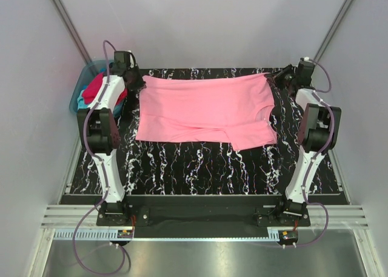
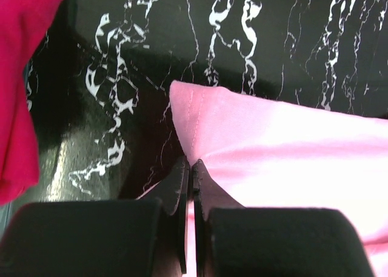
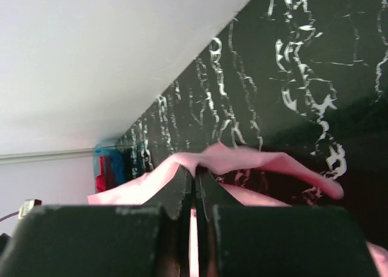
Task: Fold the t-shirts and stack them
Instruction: Fold the tshirt
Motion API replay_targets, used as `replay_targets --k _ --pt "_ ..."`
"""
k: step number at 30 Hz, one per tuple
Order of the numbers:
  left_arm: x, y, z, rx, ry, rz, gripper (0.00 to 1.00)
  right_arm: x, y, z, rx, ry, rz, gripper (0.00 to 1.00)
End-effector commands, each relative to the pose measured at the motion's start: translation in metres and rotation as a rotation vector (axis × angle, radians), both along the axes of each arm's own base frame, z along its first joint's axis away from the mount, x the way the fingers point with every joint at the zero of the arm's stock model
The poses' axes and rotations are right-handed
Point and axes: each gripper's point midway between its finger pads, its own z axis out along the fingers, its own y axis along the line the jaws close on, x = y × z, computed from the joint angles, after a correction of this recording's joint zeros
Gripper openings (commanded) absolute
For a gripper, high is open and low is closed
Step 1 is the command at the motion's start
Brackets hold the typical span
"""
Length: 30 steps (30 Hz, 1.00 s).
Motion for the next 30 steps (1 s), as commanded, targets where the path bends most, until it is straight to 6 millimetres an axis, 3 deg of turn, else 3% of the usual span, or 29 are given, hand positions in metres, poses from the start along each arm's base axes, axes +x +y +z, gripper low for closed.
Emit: replay_targets --k 1,4,6,7,17,23,29,30 --pt "-0.004 0.013 0.025 0.032 -0.067 0.039 0.00 -0.007 -0.007 0.051 -0.014 -0.127 -0.028 0.00" --pt "-0.015 0.015 0.025 0.038 -0.062 0.048 0.00 -0.021 -0.002 0.057 -0.006 -0.140 -0.036 0.00" --pt "-0.019 0.016 0.031 0.040 -0.081 0.054 0.00 -0.031 0.000 0.046 -0.003 -0.122 -0.042 0.00" --pt "-0.025 0.017 0.023 0.042 -0.062 0.056 0.00 -0.035 0.001 0.043 -0.003 -0.117 -0.045 0.00" --pt "-0.053 0.022 0.010 0.050 -0.037 0.100 0.00 -0.087 0.014 0.007 0.021 -0.085 -0.061 0.00" --pt "-0.063 0.024 0.011 0.059 -0.034 0.111 0.00 -0.103 0.016 0.005 0.017 -0.085 -0.061 0.00" --pt "-0.079 0.027 -0.002 0.064 -0.003 0.132 0.00 -0.117 0.015 0.003 0.018 -0.077 -0.088 0.00" --pt "-0.083 0.017 -0.004 0.061 0.003 0.114 0.00 -0.118 0.015 0.001 0.019 -0.072 -0.093 0.00"
